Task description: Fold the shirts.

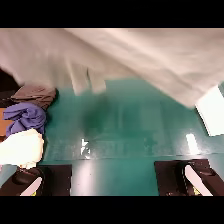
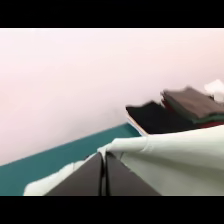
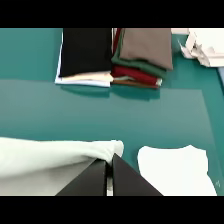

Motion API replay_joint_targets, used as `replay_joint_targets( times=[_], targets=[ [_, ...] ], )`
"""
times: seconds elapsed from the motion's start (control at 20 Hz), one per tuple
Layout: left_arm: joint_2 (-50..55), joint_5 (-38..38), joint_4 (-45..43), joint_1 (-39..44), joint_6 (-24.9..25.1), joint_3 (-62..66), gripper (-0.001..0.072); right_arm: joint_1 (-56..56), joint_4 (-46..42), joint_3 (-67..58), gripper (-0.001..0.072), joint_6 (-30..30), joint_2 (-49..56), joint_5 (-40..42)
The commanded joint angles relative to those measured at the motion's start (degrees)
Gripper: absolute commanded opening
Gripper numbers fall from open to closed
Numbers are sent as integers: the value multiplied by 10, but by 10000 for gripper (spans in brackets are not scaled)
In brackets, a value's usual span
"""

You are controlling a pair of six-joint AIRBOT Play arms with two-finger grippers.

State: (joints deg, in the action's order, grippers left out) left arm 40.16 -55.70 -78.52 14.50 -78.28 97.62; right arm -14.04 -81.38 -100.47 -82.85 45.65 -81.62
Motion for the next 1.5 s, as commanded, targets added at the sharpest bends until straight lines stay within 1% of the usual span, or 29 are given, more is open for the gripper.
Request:
replay_joint_targets(
  times=[0.0,0.1,0.15,0.25,0.35,0.45,0.5,0.55,0.6,0.65,0.7,0.8,0.85,0.95,1.05,1.2,1.3,1.35,1.45],
  targets=[
    [26,-119,-1,0,-14,-30,24,12,8,-1,20,-7,40,-57],
    [72,-174,2,0,-14,-91,24,45,7,58,20,-12,77,-61],
    [95,-183,9,0,-14,-131,24,60,7,96,21,-13,101,-62],
    [148,-169,17,0,-12,-218,25,83,6,170,21,-13,155,-60],
    [209,-97,15,0,-5,-289,25,93,6,228,21,-13,225,-18],
    [276,-2,-6,0,-2,-313,25,93,7,240,21,-13,292,40],
    [308,42,-17,0,-9,-311,25,93,7,231,21,-13,322,57],
    [334,71,-30,0,-31,-304,26,93,8,214,22,-13,349,64],
    [351,78,-36,-5,-48,-290,39,92,8,192,83,-13,371,61],
    [361,76,-36,-14,-62,-275,295,92,8,163,337,-13,391,52],
    [362,70,-36,-29,-77,-259,549,89,8,138,412,-13,404,38],
    [358,25,-34,-71,-88,-227,548,82,9,97,411,-11,410,9],
    [357,-9,-27,-94,-88,-212,548,82,9,88,411,-11,405,-1],
    [357,-87,26,-141,-87,-209,549,82,9,97,411,-10,376,-8],
    [357,-128,63,-163,-84,-238,549,84,9,130,411,-5,341,-3],
    [355,-101,115,-150,-82,-318,549,86,9,191,411,-5,292,22],
    [355,-47,162,-123,-66,-373,550,86,9,229,411,-5,268,38],
    [355,-18,174,-106,-67,-396,549,86,9,245,411,-5,259,40],
    [357,30,175,-73,-68,-425,549,86,9,268,411,-5,248,42]
  ],
)
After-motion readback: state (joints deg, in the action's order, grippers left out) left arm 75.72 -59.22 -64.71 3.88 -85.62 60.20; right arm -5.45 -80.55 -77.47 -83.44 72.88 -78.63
